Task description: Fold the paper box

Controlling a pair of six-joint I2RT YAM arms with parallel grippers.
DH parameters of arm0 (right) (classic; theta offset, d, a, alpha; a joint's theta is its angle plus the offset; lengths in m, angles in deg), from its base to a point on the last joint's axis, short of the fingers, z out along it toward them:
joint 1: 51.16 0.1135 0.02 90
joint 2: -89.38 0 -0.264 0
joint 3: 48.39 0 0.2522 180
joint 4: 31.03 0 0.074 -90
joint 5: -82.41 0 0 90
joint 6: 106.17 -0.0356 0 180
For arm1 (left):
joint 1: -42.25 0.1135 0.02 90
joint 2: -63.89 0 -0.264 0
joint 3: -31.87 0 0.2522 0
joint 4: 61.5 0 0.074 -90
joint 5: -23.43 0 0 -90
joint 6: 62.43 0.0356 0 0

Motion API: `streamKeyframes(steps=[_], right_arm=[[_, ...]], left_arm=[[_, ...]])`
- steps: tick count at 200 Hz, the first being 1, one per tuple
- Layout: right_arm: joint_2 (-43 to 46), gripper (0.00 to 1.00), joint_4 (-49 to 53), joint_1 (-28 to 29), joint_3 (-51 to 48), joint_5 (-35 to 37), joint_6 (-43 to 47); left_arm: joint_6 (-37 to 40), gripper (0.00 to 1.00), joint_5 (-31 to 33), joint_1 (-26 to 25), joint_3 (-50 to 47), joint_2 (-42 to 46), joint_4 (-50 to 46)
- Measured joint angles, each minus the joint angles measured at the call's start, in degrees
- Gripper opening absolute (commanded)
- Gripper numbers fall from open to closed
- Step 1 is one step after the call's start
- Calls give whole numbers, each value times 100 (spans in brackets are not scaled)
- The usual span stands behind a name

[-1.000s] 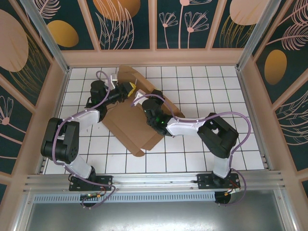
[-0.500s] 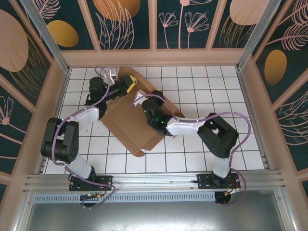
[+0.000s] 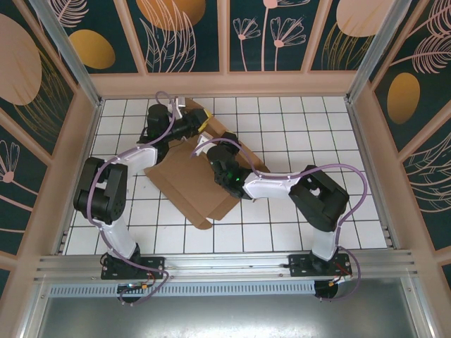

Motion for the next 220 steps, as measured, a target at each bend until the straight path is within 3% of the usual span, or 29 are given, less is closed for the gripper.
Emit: streamKeyframes(steps=[18,39,46,68,89,114,134,144,154,174,197,220], right_arm=[[0,20,105,0,0,-15,-66],[83,59,564,15,39,-153,-422],[166,68,918,28,72,-275,-640],[625,81,2269,90,299,-988,-1567],[1294,81,3512,70,750,-2044,-2741],[2157,72,4358,-319,1169,-3442,-4054],[2789,59,4688,-804,1187,-4365,-5058],[2981,47,4782,-975,1143,-4712,-5501],[3101,35,4848,-1032,1032,-4970,-5866],[3119,23,4996,-1001,651,-5464,-6583],[2870,18,5217,-874,120,-5702,-7226],[2691,22,5447,-811,-264,-5768,-7635]], left_arm=[[42,12,24,-11,28,-4,-68],[46,6,79,-20,35,-31,-107],[44,5,87,-20,35,-39,-107],[-57,1,81,-20,31,-103,66],[-282,0,68,-20,2,-291,549],[-586,0,107,-20,-293,-393,1154],[-807,0,247,-20,-599,-422,1657],[-901,0,350,-20,-748,-431,1910],[-994,0,463,-20,-887,-431,2135],[-1126,0,804,-20,-1139,-431,2496],[-1185,0,1346,-59,-1423,-415,2673],[-1165,0,2009,-184,-1794,-197,2688]])
